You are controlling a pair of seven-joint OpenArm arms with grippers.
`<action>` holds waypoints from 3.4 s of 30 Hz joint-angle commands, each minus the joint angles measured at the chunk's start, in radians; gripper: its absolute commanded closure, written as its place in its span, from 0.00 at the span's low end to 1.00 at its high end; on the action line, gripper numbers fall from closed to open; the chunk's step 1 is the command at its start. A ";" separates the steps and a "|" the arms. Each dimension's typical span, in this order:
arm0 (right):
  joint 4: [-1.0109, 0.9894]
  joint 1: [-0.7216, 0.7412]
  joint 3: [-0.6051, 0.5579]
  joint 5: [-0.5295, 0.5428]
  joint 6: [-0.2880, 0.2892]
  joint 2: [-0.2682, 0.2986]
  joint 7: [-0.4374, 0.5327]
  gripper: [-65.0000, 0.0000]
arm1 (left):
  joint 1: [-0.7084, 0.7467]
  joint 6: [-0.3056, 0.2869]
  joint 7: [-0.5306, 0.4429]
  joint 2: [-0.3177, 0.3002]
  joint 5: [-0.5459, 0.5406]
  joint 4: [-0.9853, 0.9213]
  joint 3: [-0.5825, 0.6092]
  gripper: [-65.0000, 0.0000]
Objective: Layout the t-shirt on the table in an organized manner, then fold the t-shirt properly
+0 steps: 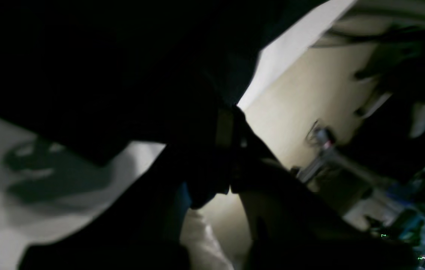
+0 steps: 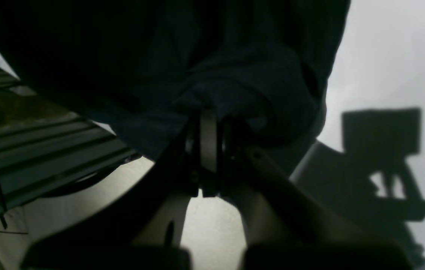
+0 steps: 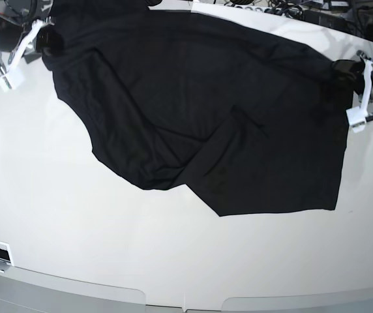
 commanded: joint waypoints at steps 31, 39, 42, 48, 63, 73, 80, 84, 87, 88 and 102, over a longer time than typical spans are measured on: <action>0.015 0.092 -0.024 -0.146 0.005 -0.003 0.242 1.00 | -0.011 0.209 -0.277 -0.021 0.466 0.008 -0.011 1.00; 0.015 0.133 -0.035 -0.139 0.005 -0.002 0.241 0.46 | -0.024 0.171 -0.275 -0.019 0.457 0.008 -0.012 0.62; 0.015 0.132 -0.035 -0.135 0.005 -0.002 0.241 0.46 | -0.026 0.170 -0.276 -0.022 0.456 0.008 -0.012 0.54; 0.015 0.154 -0.035 -0.006 0.005 -0.002 0.245 0.46 | -0.029 0.182 -0.294 -0.018 0.430 0.008 -0.012 0.54; 0.016 0.512 -0.418 -0.244 0.005 0.057 0.299 0.46 | -0.028 0.216 -0.316 0.064 0.442 0.008 -0.012 0.54; -0.276 0.756 -0.719 -0.533 -0.145 0.055 0.505 0.46 | -0.028 0.216 -0.317 0.089 0.462 0.008 -0.012 0.54; -0.729 0.959 -0.721 -0.533 -0.116 -0.011 0.573 0.46 | -0.026 0.216 -0.317 0.114 0.472 0.008 -0.012 0.54; -0.932 1.044 -0.721 -0.533 -0.105 -0.048 0.616 0.46 | -0.026 0.216 -0.317 0.114 0.472 0.008 -0.012 0.54; -1.011 1.064 -0.721 -0.537 -0.081 -0.070 0.653 0.46 | -0.025 0.216 -0.316 0.114 0.472 0.008 -0.012 0.54; -1.021 1.063 -0.721 -0.554 -0.081 -0.079 0.672 0.46 | -0.026 0.216 -0.316 0.114 0.472 0.008 -0.012 0.54; -1.032 0.998 -0.721 -0.806 -0.320 -0.143 0.861 0.53 | -0.026 0.216 -0.312 0.114 0.472 0.008 -0.012 0.54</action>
